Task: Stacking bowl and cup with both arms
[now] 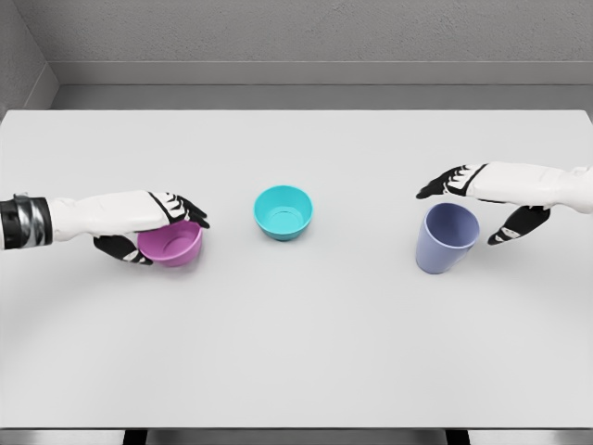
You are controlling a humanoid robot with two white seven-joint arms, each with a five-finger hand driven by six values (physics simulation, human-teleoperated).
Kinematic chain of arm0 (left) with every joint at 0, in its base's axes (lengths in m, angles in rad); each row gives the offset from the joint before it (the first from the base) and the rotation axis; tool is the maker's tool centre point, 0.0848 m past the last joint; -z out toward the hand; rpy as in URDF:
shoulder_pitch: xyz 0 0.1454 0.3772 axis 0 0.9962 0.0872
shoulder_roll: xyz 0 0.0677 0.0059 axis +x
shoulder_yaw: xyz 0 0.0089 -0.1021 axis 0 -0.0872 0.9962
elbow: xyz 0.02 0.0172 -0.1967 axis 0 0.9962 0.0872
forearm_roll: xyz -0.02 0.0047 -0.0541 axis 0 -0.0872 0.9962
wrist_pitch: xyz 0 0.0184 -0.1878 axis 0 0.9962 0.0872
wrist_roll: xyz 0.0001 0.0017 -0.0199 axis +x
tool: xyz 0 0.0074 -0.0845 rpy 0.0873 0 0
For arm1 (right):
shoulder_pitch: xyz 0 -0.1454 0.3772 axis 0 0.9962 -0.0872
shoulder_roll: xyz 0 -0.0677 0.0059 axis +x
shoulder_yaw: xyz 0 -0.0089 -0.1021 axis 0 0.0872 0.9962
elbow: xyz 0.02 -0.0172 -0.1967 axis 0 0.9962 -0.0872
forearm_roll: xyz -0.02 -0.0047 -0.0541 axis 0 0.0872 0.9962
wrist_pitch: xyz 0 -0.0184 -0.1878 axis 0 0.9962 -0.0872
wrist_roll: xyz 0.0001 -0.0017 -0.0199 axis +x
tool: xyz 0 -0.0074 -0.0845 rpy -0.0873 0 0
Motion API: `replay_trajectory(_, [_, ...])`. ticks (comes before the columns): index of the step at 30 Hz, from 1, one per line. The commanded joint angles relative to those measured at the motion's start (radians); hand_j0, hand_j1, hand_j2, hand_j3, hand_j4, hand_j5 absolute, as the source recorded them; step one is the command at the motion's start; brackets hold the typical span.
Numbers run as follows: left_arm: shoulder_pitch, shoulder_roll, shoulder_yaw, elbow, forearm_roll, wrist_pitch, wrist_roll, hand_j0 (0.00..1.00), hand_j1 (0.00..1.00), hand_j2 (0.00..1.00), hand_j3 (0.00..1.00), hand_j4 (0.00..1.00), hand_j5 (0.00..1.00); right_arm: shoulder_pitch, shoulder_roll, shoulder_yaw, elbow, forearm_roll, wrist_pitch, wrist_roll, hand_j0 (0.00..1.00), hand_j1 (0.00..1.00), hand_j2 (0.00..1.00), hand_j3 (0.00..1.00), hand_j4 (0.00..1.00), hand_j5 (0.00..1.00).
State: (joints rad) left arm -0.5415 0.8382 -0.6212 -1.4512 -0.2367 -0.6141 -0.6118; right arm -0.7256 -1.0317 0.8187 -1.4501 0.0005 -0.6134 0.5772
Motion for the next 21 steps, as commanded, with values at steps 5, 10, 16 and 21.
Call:
replay_trajectory(5, [-0.020,-0.011,0.020,-0.005,-0.030,0.003,0.001,0.67,0.67,0.67,0.67,0.67,0.67,0.000,-0.004,-0.001,-0.001,-0.007,0.003,0.000,1.00,1.00,1.00,1.00,1.00,1.00])
replay_trajectory(10, [-0.031,-0.025,0.020,-0.003,-0.036,0.003,0.001,0.66,0.66,0.66,0.66,0.66,0.66,0.000,-0.002,-0.001,0.000,-0.007,0.003,0.000,1.00,1.00,1.00,1.00,1.00,1.00])
replay_trajectory(16, [-0.052,-0.077,0.018,0.005,-0.066,0.003,0.001,0.66,0.66,0.66,0.66,0.66,0.66,0.000,0.002,-0.001,-0.001,-0.007,0.003,0.000,1.00,1.00,1.00,1.00,1.00,1.00])
replay_trajectory(21, [-0.069,-0.106,0.017,0.006,-0.081,0.003,0.001,0.65,0.65,0.65,0.65,0.65,0.65,0.003,-0.001,-0.001,-0.001,-0.007,0.003,0.000,1.00,1.00,1.00,1.00,1.00,1.00])
